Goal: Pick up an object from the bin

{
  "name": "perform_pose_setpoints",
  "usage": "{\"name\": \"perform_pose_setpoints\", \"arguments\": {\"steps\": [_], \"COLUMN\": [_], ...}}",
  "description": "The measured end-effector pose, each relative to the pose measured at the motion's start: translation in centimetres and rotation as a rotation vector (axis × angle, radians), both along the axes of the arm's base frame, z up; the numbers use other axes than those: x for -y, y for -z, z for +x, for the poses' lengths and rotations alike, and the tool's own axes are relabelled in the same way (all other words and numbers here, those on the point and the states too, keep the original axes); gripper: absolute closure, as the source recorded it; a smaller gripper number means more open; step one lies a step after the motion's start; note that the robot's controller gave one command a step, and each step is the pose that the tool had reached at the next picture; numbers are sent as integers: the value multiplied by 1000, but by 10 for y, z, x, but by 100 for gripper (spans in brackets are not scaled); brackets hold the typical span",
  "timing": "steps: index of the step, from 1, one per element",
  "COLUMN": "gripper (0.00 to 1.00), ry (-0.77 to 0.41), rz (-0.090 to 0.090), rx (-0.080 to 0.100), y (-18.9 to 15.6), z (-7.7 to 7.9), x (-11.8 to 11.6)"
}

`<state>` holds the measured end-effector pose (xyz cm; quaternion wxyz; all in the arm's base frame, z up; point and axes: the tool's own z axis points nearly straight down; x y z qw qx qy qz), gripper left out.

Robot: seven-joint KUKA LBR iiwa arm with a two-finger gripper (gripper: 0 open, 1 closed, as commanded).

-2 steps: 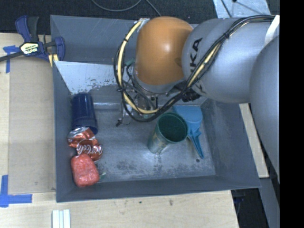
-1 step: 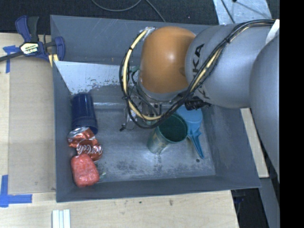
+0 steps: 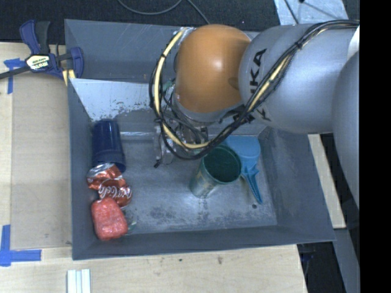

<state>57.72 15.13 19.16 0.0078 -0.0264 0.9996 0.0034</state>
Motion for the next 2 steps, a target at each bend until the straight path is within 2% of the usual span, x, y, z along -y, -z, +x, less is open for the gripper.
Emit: {"name": "perform_pose_setpoints", "arguments": {"steps": [1,2], "gripper": [100,100], "ry": [37,177], "rz": [0,5], "rx": [5,10], "y": [-30,-23], "z": [-9,17], "x": [23,39]}}
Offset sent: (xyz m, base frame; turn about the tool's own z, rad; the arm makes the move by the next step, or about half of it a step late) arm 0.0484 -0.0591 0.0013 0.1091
